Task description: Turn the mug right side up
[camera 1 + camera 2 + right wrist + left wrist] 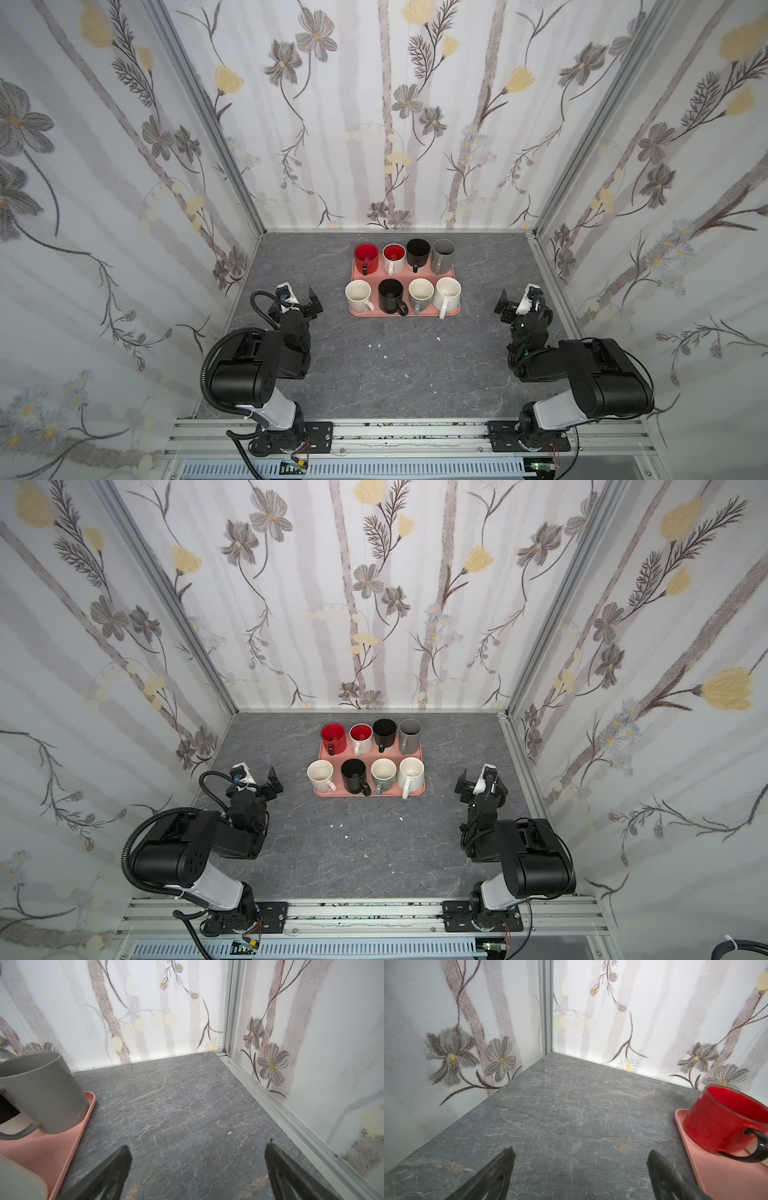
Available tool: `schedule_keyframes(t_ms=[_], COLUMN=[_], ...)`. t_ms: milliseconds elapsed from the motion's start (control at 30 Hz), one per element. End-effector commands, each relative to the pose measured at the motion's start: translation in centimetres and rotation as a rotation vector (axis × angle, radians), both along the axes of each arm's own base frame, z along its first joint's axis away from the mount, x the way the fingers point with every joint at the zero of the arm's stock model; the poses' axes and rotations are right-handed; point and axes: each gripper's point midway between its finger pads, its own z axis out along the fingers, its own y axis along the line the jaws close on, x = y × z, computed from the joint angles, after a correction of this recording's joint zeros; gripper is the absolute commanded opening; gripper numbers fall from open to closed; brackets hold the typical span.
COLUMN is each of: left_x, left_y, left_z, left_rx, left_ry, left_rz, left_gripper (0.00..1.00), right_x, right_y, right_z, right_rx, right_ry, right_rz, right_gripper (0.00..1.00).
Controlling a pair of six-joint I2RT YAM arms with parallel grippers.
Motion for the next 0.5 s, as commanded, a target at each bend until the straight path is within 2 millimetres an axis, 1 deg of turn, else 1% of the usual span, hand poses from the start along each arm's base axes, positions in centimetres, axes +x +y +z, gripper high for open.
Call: schedule_keyframes(t_ms=[0,233,333,467], left_x=[0.14,0.18,0.32,0.32], left_y=[0.15,0.16,-0.32,-0.28], left_z=[1.11,1.12,1.02,0.99], left_rx=[-0.009,-0.007,0.004,0.005], left_ry=[-0.048,-0.048,-0.04,-0.039], left_rz=[0.009,0.011,-0.008,-0.008], left_gripper=[1.0,1.0,1.0,1.0], right_x=[-0.03,0.0,0.0,0.0], right_y=[-0.23,-0.25,-0.22,-0.25], right_z=[1.04,1.09,1.07,1.07], right_rx=[0.0,-0.001,-0.001,-0.001], right_ry=[-0.045,-0.046,-0.045,-0.045], right_rz=[-0.014,-0.015,-0.014,-0.015], right_gripper=[1.0,1.0,1.0,1.0])
